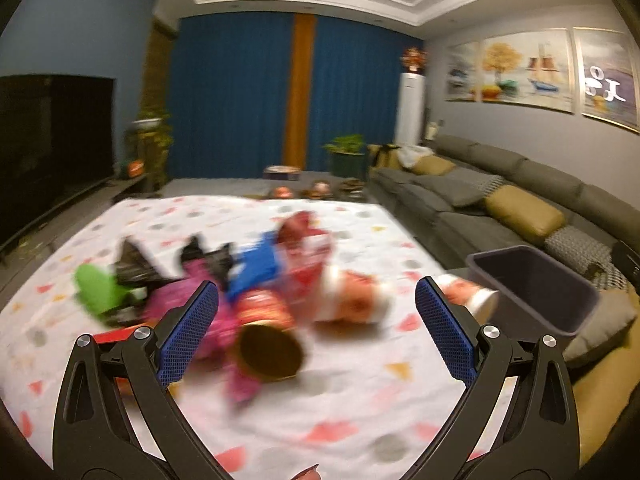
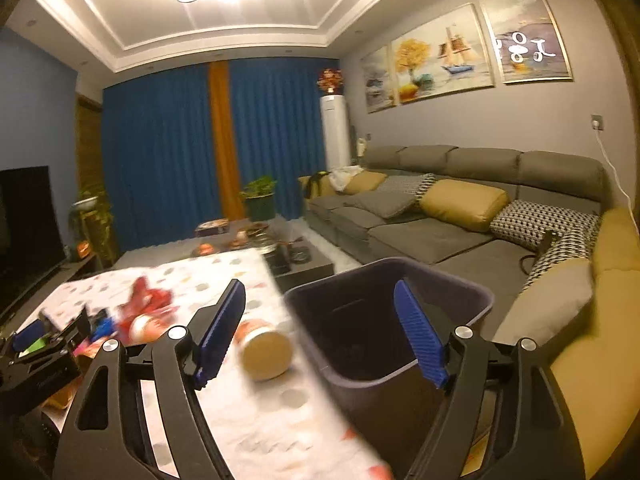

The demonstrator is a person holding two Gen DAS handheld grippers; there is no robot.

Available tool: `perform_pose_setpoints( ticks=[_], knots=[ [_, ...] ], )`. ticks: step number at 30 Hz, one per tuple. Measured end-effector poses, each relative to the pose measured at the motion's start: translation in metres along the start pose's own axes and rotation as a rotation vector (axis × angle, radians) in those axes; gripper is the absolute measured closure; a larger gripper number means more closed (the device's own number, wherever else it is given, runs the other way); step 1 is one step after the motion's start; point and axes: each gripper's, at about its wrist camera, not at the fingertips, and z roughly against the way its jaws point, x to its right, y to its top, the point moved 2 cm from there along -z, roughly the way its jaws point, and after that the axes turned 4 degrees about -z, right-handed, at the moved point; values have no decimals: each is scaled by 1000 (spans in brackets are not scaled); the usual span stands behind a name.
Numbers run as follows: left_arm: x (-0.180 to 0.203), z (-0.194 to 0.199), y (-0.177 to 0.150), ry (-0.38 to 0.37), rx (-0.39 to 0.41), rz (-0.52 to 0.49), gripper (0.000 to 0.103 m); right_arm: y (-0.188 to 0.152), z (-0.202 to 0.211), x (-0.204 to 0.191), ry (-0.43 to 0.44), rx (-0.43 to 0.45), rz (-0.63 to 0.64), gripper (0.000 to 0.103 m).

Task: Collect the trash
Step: 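Open both tools to drop the bags into the grey bin, then grasp the black plastic bag with the left tool while the right tool grasps the pink bag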

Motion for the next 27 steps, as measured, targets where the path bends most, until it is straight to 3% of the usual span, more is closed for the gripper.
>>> perform_pose_setpoints(
  ticks=[15, 27],
  knots=[
    [-135, 49, -28, 216, -19, 121, 6, -57, 18, -150, 324, -141, 131, 27],
    [-196, 51, -27, 280, -9, 151, 6, -77, -11, -246, 463, -225, 193, 31]
  ],
)
